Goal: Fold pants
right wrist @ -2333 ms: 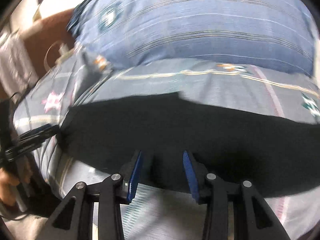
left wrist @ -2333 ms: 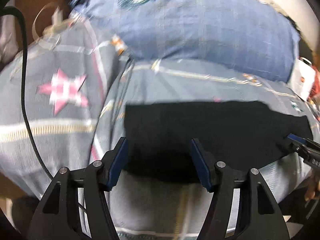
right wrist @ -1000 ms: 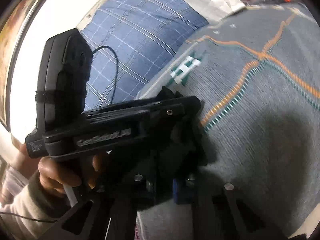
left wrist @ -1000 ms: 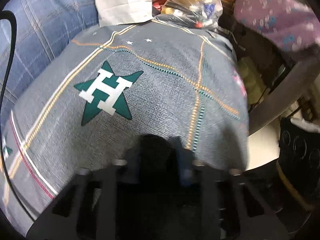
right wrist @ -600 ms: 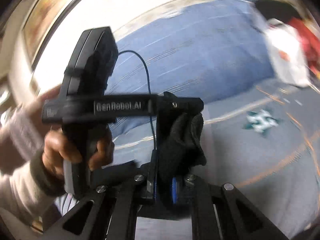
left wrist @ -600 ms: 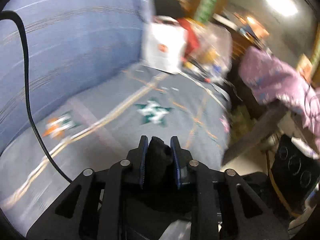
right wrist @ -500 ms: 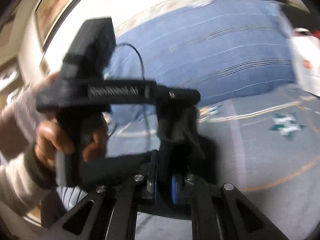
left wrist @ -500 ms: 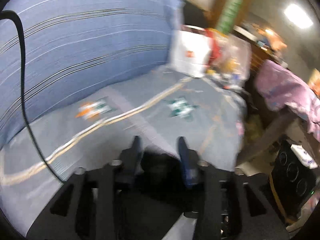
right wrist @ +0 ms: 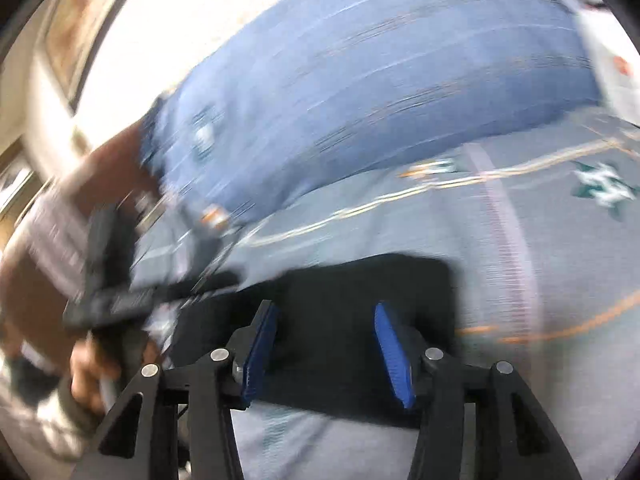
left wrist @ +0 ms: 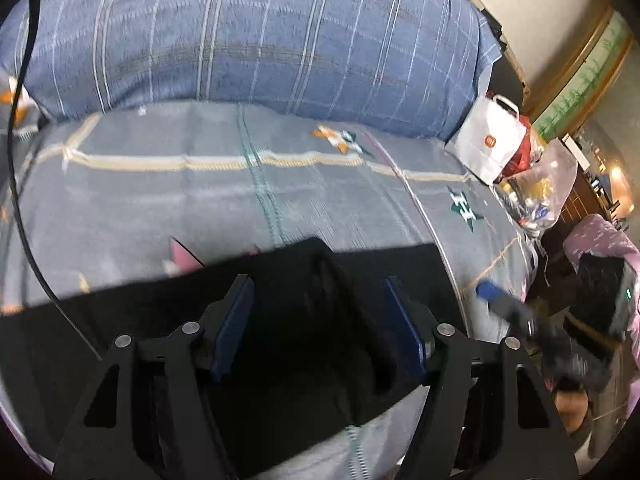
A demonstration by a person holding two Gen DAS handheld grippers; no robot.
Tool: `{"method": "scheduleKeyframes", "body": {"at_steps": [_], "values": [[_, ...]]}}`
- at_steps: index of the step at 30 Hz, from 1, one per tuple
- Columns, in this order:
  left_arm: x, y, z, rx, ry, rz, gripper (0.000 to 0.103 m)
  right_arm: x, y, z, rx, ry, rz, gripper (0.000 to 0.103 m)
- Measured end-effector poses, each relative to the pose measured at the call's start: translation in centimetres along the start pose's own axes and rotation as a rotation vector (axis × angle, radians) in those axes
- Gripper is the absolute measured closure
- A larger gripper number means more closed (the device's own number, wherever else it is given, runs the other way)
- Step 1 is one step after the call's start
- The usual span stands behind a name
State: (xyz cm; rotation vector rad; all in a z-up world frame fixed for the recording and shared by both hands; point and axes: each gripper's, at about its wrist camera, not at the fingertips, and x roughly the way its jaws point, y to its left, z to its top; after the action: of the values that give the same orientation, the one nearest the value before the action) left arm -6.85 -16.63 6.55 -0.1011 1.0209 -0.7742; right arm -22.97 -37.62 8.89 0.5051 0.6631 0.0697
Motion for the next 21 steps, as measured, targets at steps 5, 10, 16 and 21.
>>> {"method": "scheduleKeyframes", "body": {"at_steps": [5,10,16,21], "values": [[0.9,-3.4,-0.8,0.034,-0.065,0.026,0.036,1.2,-1.2,1.4,-0.013,0.036,-0.136,0.054],[3.6,-5.0,-2.0,0.101,-0.04,0.216,0.036,4.0,-1.0,1.7,-0.12,0.063,-0.216,0.054],[4.5,-3.6,-4.1,0.07,-0.021,0.255,0.036,7.0,-3.3,0.9,-0.096,0.15,-0.243,0.048],[2.6,-3.5,-3.8,0.044,-0.045,0.23,0.036,4.5,-2.7,1.6,-0.099,0.111,-0.271,0.048]]}}
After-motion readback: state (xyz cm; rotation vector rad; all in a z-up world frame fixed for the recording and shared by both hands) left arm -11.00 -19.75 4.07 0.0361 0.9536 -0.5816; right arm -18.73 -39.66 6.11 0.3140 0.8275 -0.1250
